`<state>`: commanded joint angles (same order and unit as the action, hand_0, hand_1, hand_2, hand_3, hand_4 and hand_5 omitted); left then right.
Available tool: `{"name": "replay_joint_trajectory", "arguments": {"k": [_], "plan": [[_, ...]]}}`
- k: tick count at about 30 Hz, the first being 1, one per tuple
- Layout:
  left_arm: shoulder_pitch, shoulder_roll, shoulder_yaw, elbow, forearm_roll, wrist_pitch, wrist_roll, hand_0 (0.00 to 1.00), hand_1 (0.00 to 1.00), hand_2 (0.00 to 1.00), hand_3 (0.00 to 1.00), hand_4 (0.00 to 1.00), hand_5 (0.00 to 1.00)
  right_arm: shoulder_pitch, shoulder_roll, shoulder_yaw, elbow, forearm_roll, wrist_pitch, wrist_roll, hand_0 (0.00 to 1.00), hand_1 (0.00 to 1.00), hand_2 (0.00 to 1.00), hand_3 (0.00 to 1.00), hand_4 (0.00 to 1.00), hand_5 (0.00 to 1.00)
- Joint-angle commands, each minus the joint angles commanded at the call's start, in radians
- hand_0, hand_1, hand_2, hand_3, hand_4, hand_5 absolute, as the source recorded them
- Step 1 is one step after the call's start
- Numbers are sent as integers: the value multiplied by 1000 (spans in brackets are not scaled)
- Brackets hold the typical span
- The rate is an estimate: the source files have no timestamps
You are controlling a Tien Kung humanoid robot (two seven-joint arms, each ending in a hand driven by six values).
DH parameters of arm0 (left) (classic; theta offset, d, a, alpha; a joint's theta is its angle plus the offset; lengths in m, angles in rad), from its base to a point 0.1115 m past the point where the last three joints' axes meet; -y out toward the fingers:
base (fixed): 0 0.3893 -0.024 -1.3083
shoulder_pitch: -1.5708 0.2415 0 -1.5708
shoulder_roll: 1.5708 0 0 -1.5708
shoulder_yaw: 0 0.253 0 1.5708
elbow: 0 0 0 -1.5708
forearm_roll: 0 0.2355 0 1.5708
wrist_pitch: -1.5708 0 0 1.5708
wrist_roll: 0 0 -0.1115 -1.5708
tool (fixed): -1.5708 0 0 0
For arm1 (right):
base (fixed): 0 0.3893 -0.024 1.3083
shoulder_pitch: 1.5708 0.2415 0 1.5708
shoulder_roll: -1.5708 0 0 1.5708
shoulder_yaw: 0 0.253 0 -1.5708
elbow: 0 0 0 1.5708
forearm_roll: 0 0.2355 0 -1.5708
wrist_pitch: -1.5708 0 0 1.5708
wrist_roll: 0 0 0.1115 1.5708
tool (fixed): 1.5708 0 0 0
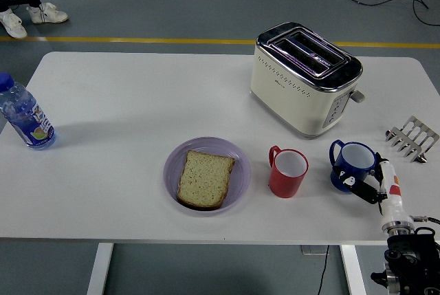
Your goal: Pick up the cup,pour liquid into bread,place the cup on the desk
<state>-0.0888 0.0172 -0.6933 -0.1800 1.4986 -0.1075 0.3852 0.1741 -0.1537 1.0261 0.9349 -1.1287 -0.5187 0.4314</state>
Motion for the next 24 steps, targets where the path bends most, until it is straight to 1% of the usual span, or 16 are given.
{"name": "replay_joint_trajectory", "arguments": {"k": [11,12,17,18,23,24], "plan": [[-3,0,1,0,-3,1,0,345,331,414,694,427,998,8,4,-3,-21,-9,6,-10,488,459,576,558,647,2],[-3,0,2,0,-3,1,0,344,332,415,695,427,998,9,4,-3,-21,-12,7,-12,456,467,581,552,656,2],[-4,0,5,0,-6,0,0,344,332,415,695,427,998,10,5,-2,-24,-33,8,-19,456,467,581,552,656,2],[-4,0,5,0,-6,0,0,345,332,415,694,427,998,10,5,-2,-24,-34,8,-20,468,452,573,555,750,2],[-5,1,2,0,-4,-2,-1,345,332,415,694,427,998,10,5,5,-28,-55,0,-24,468,452,573,555,750,2],[-5,1,2,0,-4,-2,-1,346,332,415,694,427,998,10,5,6,-28,-57,0,-24,482,455,570,581,808,2]]}}
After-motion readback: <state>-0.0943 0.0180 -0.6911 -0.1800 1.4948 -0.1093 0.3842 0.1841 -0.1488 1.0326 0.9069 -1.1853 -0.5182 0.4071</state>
